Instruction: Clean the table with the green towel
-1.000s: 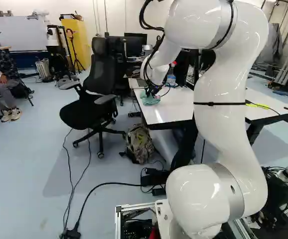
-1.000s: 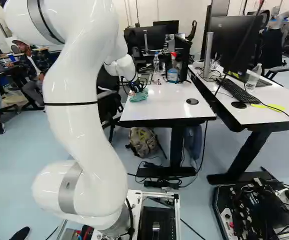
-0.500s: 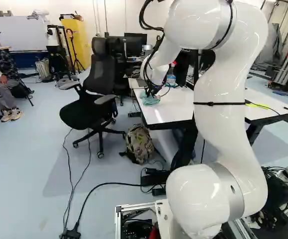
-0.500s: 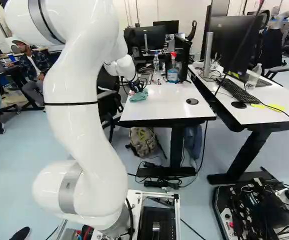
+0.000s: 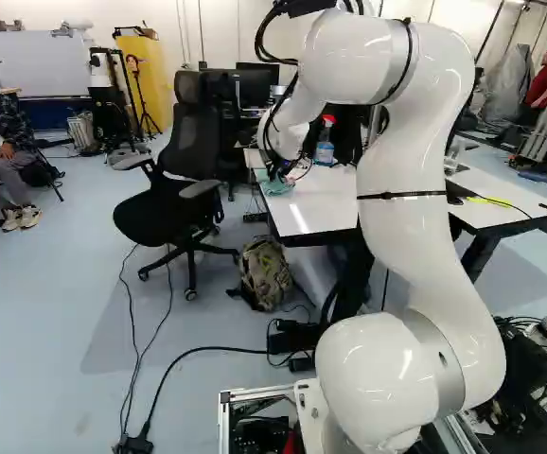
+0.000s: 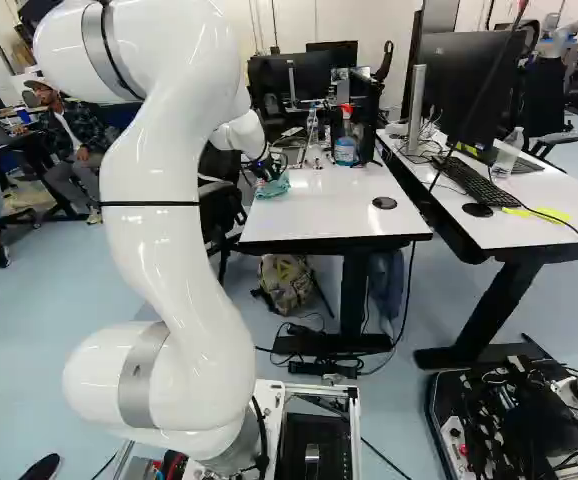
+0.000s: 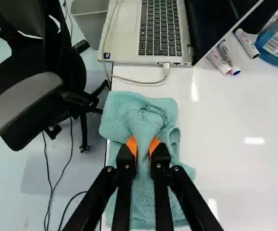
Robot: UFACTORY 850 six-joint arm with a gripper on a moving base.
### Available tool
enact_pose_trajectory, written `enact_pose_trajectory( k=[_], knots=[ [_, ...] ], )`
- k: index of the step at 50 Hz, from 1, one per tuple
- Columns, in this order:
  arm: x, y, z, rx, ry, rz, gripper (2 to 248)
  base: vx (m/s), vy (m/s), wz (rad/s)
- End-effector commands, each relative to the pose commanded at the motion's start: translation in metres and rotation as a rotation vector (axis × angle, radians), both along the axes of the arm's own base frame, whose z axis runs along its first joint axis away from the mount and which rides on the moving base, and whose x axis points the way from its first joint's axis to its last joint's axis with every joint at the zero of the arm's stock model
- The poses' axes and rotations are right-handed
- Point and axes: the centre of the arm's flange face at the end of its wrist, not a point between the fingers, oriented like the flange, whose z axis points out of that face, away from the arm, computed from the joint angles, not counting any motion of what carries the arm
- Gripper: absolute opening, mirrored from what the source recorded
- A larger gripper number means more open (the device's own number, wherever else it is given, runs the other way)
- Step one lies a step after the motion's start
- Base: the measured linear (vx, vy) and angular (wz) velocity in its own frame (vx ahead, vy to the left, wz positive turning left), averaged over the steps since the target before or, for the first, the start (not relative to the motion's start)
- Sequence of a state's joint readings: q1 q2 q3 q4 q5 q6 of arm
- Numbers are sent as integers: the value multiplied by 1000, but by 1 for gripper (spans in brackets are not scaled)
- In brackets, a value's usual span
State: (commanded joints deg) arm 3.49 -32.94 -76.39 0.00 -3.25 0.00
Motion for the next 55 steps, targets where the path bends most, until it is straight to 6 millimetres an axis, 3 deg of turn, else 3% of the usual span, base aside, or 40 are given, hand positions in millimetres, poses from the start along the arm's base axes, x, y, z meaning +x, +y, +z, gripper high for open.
enact_pose_trajectory(
  k=[10,22,41,55],
  knots=[
    [14,-5,-2,1,-12,-9,48,0,0,0],
    [13,-25,-1,0,-10,-37,48,0,0,0],
    [-10,-52,1,0,9,-77,48,0,0,0],
    [-35,-56,3,-1,29,-84,48,0,0,0]
  ],
)
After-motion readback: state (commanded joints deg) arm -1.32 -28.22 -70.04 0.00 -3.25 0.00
